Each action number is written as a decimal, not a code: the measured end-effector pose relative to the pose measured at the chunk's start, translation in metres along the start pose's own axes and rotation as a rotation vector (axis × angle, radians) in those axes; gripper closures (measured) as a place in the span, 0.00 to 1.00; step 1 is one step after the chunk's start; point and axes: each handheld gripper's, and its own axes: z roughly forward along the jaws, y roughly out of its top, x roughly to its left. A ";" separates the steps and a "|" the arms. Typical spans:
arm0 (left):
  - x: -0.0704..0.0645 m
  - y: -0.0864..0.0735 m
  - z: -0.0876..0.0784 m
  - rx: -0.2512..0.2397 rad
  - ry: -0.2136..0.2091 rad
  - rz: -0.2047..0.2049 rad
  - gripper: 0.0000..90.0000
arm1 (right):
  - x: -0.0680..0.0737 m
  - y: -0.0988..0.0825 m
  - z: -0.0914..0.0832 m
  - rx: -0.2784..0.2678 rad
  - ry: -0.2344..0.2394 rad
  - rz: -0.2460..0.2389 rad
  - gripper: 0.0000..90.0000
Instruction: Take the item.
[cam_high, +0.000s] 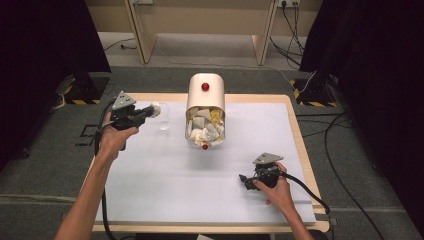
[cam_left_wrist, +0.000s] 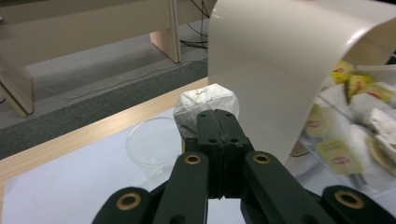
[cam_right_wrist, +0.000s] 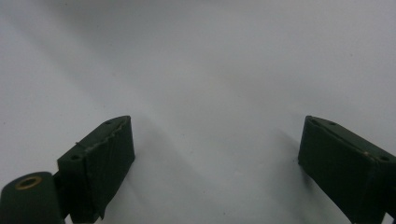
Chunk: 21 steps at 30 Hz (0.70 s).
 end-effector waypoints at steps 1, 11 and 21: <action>0.002 -0.001 0.002 0.000 0.010 0.000 0.99 | 0.000 0.000 0.000 0.000 0.000 0.000 0.12; 0.011 -0.007 0.026 0.014 0.051 0.006 0.98 | 0.000 0.000 0.000 0.000 0.000 0.000 0.12; 0.020 -0.009 0.047 0.018 0.089 0.000 0.98 | 0.000 0.000 0.000 0.000 0.000 0.000 0.12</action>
